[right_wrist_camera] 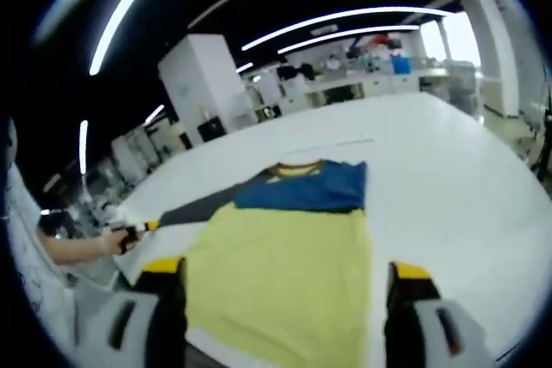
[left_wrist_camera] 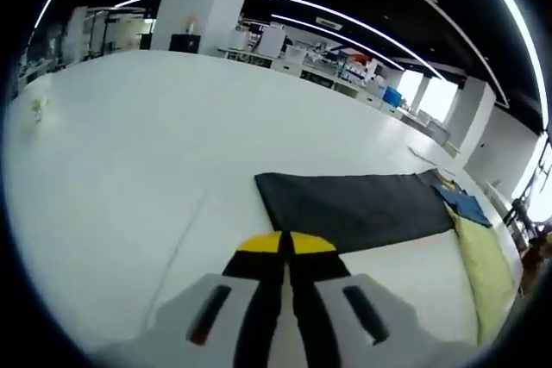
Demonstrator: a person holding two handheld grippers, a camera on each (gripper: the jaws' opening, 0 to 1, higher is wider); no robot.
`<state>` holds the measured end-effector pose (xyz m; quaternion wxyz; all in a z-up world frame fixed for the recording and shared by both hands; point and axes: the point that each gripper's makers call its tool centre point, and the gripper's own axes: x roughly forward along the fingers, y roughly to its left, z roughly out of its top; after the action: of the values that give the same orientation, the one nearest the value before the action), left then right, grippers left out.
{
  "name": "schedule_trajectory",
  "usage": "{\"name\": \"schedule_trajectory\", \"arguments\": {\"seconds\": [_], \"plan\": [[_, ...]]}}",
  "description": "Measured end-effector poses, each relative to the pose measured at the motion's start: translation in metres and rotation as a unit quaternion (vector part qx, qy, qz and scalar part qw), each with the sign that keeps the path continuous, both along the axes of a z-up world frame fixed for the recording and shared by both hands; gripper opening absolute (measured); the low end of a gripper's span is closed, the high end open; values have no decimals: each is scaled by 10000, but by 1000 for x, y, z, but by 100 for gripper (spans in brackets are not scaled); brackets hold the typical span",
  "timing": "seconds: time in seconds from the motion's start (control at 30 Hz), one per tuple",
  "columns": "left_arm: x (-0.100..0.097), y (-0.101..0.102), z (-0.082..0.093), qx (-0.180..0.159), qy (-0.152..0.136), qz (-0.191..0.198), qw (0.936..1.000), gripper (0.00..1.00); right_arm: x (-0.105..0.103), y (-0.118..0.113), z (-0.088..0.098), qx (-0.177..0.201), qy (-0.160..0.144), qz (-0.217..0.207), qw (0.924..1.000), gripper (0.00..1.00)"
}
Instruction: Fold the garment on the visible template until the final outline fits inside the template.
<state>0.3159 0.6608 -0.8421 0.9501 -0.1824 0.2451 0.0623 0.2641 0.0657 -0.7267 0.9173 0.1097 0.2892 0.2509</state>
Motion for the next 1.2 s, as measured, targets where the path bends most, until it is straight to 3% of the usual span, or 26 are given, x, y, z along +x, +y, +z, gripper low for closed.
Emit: {"name": "schedule_trajectory", "arguments": {"seconds": [0.13, 0.43, 0.5, 0.73, 0.8, 0.97, 1.2], "plan": [[2, -3, 5, -134, 87, 105, 9998, 0, 0, -8, 2, 83, -20, 33, 10000, 96], [12, -26, 54, 10, -273, -154, 9995, 0, 2, -17, 12, 397, -152, 147, 9990, 96], [17, -44, 75, 45, -350, -278, 9990, 0, 1, -15, 12, 426, -169, 229, 9987, 96], [40, -95, 111, 137, -620, -714, 9954, 0, 1, -15, 21, 805, -340, 459, 9951, 96], [49, -109, 119, 157, -674, -826, 9942, 0, 1, -17, 23, 873, -377, 548, 9940, 98], [66, -139, 128, 323, -612, -988, 9927, 0, 0, -28, 15, 536, -478, 867, 9936, 98], [91, -191, 144, 329, -660, -1309, 9886, 0, -10, -35, 10, 833, -434, 979, 9908, 99]]}}
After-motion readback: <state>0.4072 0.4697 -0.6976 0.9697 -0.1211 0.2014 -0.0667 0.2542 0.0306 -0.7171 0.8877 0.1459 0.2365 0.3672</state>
